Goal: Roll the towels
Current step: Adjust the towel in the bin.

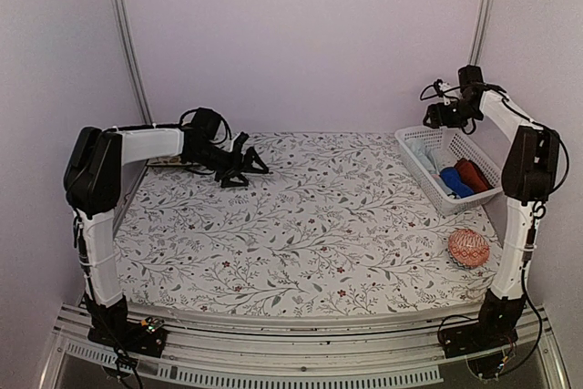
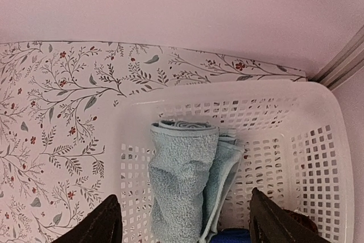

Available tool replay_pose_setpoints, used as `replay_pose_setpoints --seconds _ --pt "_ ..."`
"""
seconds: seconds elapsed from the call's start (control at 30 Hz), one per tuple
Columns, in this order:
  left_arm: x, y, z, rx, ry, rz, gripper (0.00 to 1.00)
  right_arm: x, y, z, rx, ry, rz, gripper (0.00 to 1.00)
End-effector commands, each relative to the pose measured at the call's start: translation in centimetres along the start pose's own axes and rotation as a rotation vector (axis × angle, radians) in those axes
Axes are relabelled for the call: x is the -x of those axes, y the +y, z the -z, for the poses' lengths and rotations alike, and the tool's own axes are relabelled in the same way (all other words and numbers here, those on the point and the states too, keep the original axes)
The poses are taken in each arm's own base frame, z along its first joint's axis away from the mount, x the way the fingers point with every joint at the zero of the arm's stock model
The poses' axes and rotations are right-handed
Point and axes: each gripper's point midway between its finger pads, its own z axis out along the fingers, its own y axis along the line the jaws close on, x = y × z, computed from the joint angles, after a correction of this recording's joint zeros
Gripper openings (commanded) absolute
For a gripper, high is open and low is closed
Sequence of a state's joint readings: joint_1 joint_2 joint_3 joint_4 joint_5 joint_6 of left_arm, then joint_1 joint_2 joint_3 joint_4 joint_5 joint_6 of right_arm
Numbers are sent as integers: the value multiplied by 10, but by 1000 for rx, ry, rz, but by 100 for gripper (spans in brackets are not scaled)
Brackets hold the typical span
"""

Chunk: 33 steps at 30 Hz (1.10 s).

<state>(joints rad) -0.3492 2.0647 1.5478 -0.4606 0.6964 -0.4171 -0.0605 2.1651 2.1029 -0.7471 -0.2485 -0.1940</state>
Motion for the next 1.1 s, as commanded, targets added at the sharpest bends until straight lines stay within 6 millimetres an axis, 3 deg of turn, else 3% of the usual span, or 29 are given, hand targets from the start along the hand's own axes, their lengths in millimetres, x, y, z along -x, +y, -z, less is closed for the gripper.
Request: replay_pose_setpoints --seconds 0.0,0.03,0.07,0.43,0.63,0.73,0.9,1.07 --pt "22 -17 15 7 -78 -51 97 -22 -1 1 -8 47 -40 82" --pt "24 -16 17 22 -87 -56 97 -25 1 1 -3 49 -42 96" --pt "27 -15 20 42 -98 -63 97 -27 2 3 -4 41 -41 100" --pt "44 -12 57 136 -194 -106 97 -67 10 -17 -75 104 -2 99" --pt "39 -10 55 123 -181 -92 97 -72 0 -37 -114 138 4 84" --pt "40 -10 55 124 -185 -93 97 -65 1 -47 -111 145 11 76" --pt "39 -7 52 126 -174 -88 97 -76 3 -70 -133 200 46 76" --pt "34 -2 48 131 -157 -79 97 -82 13 -79 -113 218 69 77"
